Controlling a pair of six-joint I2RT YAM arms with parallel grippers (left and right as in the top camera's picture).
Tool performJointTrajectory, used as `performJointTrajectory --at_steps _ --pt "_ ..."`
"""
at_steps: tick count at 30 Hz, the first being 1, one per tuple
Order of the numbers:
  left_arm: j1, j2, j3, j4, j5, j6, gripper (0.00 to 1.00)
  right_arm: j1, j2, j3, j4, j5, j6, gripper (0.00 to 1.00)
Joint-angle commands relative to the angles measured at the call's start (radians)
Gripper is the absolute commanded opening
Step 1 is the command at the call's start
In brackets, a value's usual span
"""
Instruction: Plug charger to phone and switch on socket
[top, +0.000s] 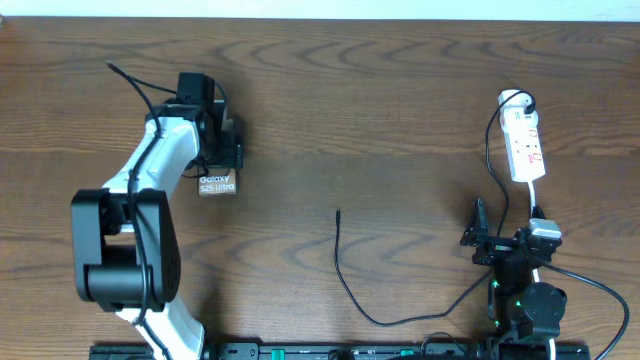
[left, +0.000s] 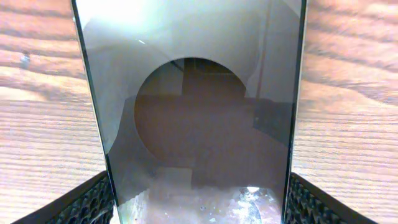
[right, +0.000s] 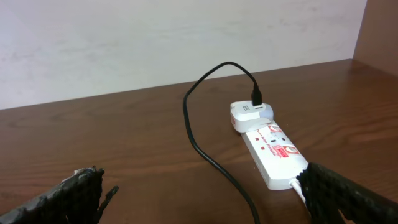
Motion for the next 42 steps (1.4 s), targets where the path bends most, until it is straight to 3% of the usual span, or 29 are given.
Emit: performJointTrajectory --at_steps 1,6,12,16,21,27,35,42 --pt "0.005 -0.051 0.002 -0.004 -0.011 0.013 0.07 0.005 -0.005 -0.001 -0.004 0.008 -0.007 0.99" --pt "0.005 -0.071 0.003 -0.021 0.088 0.013 0.07 0.005 -0.005 -0.001 -0.004 0.008 -0.007 0.99" --pt "0.005 -0.128 0.009 -0.014 0.381 0.001 0.07 0.005 -0.005 -0.001 -0.004 0.008 -0.007 0.99" --pt "0.005 -0.176 0.014 0.018 0.556 -0.074 0.07 0.005 -0.005 -0.001 -0.004 0.008 -0.007 0.99" --pt "0.005 -0.211 0.014 0.135 0.764 -0.301 0.07 0.005 -0.005 -0.001 -0.004 0.008 -0.007 0.99" --pt "0.005 -0.212 0.014 0.413 1.001 -0.765 0.07 0.005 -0.005 -0.001 -0.004 0.008 -0.007 0.99" --pt "0.005 -0.212 0.014 0.575 1.101 -1.234 0.08 0.005 -0.005 -0.001 -0.004 0.008 -0.007 0.99" --pt "0.005 -0.212 0.014 0.586 1.123 -1.575 0.07 0.005 -0.005 -0.001 -0.004 0.008 -0.007 0.99"
